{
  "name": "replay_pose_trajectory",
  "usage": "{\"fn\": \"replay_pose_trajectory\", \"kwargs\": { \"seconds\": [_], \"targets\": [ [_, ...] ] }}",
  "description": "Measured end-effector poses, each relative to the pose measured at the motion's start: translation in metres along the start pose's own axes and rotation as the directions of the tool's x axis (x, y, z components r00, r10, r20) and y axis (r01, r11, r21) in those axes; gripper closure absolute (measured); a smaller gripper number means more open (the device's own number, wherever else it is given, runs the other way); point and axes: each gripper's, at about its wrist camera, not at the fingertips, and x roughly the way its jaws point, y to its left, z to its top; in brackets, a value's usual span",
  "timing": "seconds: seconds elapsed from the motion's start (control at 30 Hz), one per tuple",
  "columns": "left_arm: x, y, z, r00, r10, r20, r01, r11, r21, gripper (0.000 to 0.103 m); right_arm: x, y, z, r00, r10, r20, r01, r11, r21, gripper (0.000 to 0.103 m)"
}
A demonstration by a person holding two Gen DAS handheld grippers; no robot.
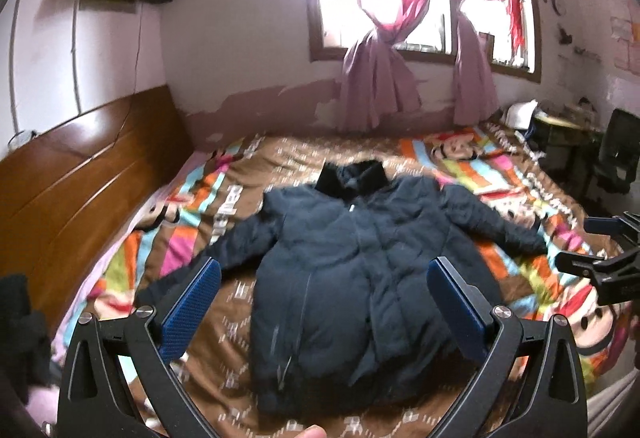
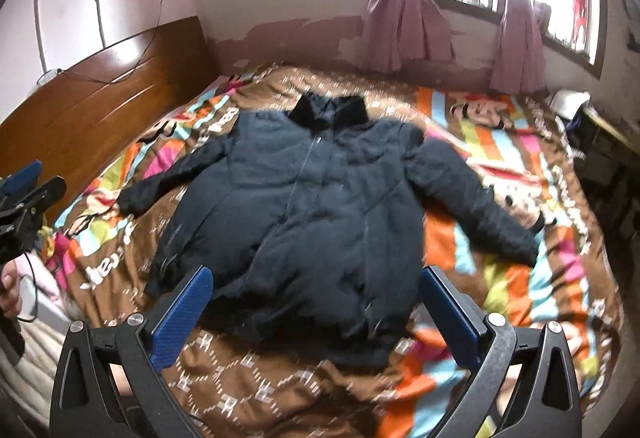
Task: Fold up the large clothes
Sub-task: 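Move both tools toward the jacket sleeves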
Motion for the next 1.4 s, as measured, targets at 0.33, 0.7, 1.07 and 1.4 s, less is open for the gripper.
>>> {"fn": "replay_pose_trajectory", "kwargs": {
  "seconds": [0.33,0.7,1.07,1.4],
  "targets": [
    [0.09,-0.019,0.027,0.999,-0.006,0.05,-0.003,0.984,0.179,0.002,0.041,-0.048,0.081,0.983,-0.136,0.121,0.139,0.99,-0.016,0.0],
    [0.267,-0.03,0.015,0.998,-0.054,-0.036,0.057,0.994,0.096,0.002,0.16,-0.16,0.095,0.98,-0.156,0.12,0.123,0.961,0.249,0.0],
    [0.396,-0.073,-0.019,0.988,-0.112,-0.106,0.125,0.984,0.128,0.002,0.266,-0.3,0.029,0.963,-0.27,0.002,0.216,0.776,0.592,0.0],
    [0.461,-0.132,-0.052,0.948,-0.203,-0.244,0.238,0.964,0.122,0.002,0.313,-0.386,-0.051,0.969,-0.228,-0.1,0.207,0.513,0.833,0.0]
  ]
}}
